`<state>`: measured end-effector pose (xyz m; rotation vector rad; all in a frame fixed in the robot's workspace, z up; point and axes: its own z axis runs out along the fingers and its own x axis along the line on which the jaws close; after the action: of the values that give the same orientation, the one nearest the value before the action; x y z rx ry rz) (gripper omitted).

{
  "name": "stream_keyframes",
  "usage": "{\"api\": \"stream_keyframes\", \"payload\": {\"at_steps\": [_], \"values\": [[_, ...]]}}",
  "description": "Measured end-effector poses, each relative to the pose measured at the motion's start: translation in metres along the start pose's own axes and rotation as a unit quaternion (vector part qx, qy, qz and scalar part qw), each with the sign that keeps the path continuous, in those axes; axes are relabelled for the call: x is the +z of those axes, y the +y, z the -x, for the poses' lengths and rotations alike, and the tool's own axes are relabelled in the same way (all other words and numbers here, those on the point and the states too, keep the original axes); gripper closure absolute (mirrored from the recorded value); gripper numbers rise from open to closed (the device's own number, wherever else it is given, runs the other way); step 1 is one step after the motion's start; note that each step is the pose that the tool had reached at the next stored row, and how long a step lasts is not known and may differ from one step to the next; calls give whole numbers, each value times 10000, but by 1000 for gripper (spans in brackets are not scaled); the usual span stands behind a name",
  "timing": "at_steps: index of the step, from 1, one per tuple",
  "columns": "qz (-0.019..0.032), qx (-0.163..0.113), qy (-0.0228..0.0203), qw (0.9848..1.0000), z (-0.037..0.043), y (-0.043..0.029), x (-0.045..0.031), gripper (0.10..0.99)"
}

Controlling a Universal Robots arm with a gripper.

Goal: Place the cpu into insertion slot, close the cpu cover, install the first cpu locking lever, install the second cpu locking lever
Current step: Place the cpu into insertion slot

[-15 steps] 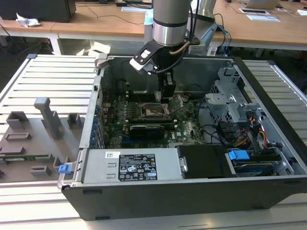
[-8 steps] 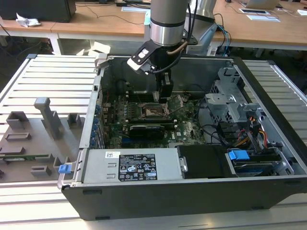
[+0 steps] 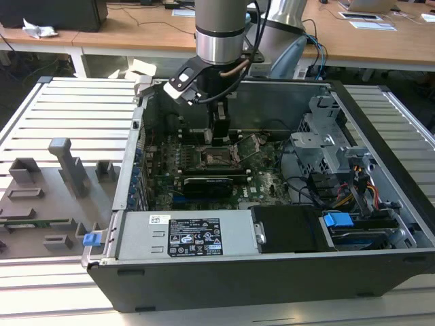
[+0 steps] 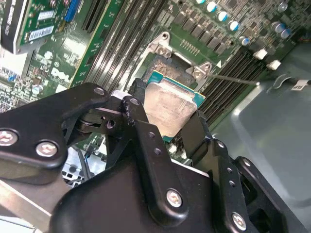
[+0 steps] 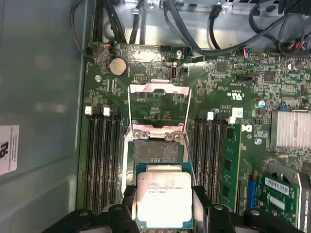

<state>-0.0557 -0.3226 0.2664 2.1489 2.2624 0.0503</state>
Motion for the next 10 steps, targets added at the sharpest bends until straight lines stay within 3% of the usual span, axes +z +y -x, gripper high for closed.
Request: {"api": "stream_keyframes", "payload": {"at_steps": [3, 10], "values": [[-1, -1, -1, 10000, -2, -47, 2, 545], [0, 0, 0, 10000, -2, -51, 63, 545]]}}
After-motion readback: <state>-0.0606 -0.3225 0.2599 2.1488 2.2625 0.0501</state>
